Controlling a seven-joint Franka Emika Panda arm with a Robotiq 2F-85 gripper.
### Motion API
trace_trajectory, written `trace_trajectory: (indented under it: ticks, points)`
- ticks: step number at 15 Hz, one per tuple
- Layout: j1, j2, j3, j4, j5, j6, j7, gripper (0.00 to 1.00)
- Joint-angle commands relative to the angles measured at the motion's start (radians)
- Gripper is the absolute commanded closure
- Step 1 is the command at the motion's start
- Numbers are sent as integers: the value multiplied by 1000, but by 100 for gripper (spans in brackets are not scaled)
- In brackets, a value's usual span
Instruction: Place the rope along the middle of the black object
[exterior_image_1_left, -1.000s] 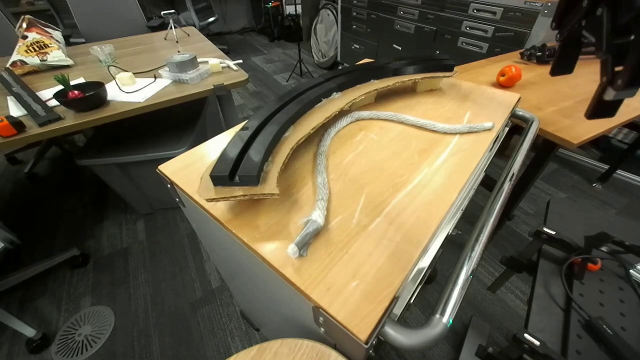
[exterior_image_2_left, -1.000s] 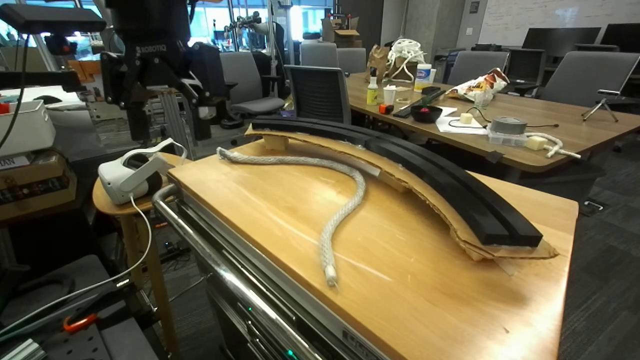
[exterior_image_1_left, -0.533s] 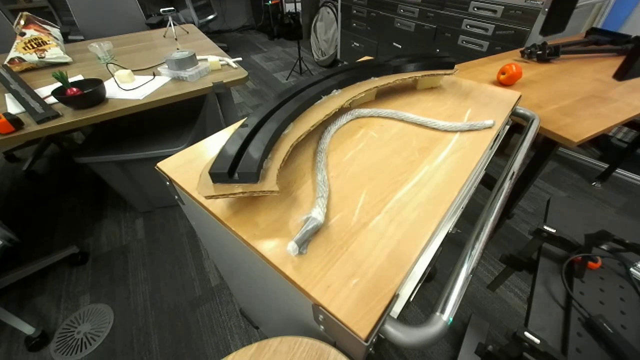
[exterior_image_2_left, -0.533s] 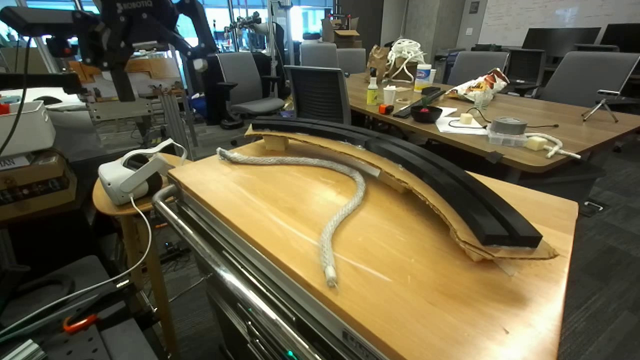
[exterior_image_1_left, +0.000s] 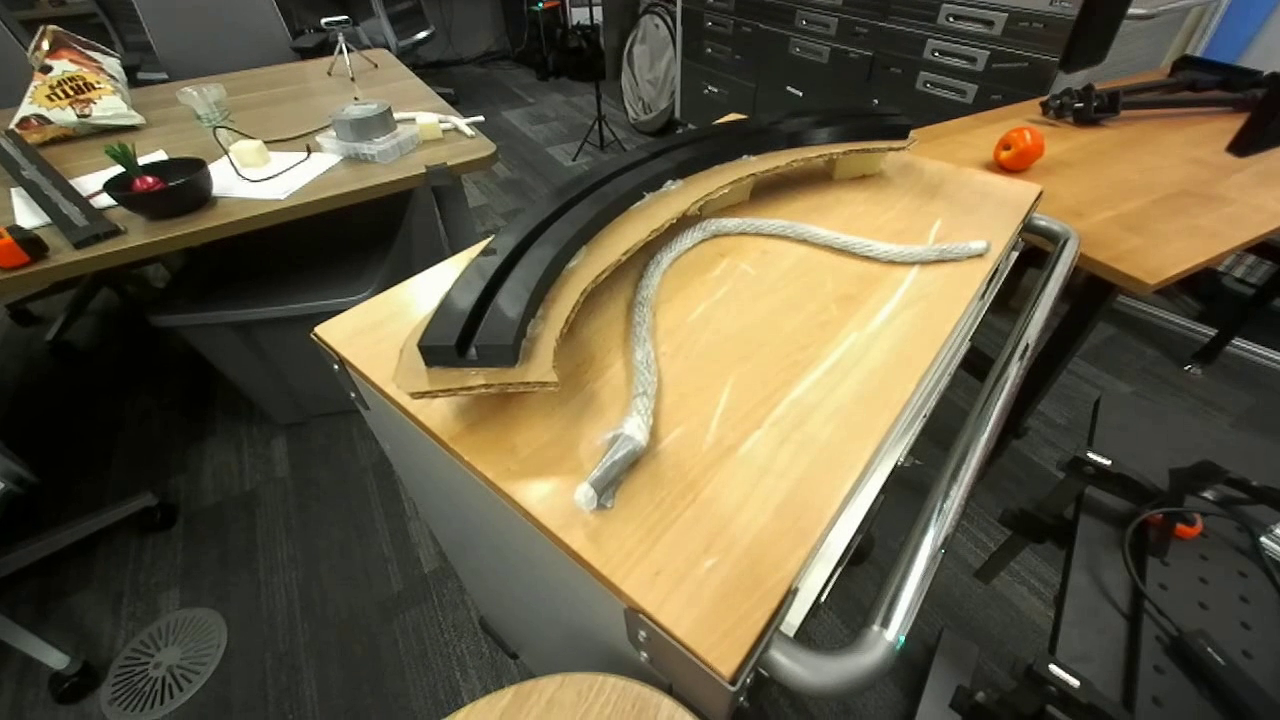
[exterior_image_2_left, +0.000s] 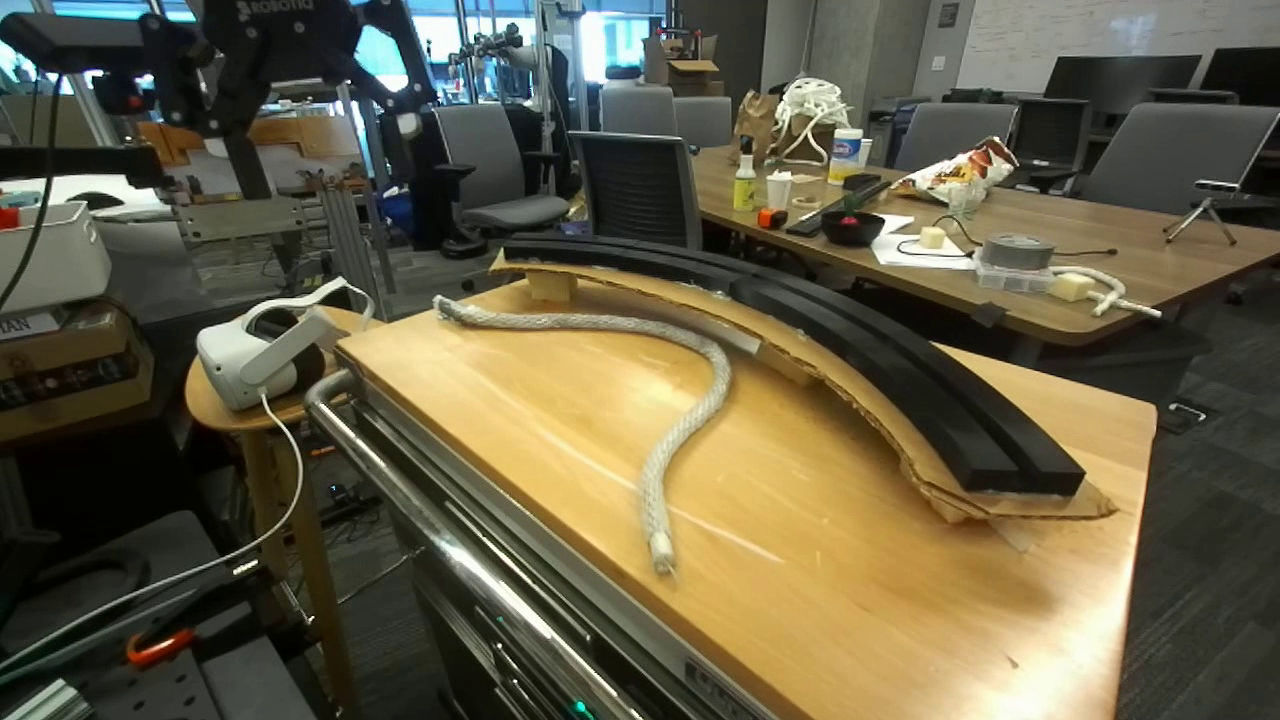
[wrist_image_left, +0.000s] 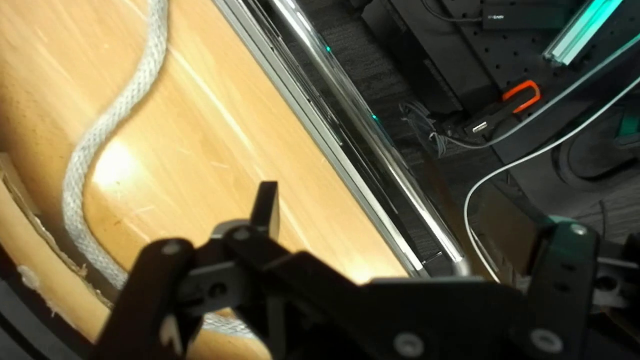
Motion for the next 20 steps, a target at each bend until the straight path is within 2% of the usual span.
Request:
trace_trajectory:
  ticks: [1,3,4,5,8,11,13,16,20]
  points:
    - [16,-67,-77,2,-21,52,-199,0]
    - [17,-44,-134,45,68,79,-265,0]
    - [8,-26,-145,64,123,72,-244,0]
    - [-15,-39,-97,25,66,62,-222,0]
    - [-21,-33,-127,46,112,62,-240,0]
    - [-39,16,-109,48,124,176,-142,0]
    - [-55,93,-114,78,117,245,-89,0]
    - [-95,271,-135,159,113,285,-36,0]
    - [-155,520,-165,294,159,249,-34,0]
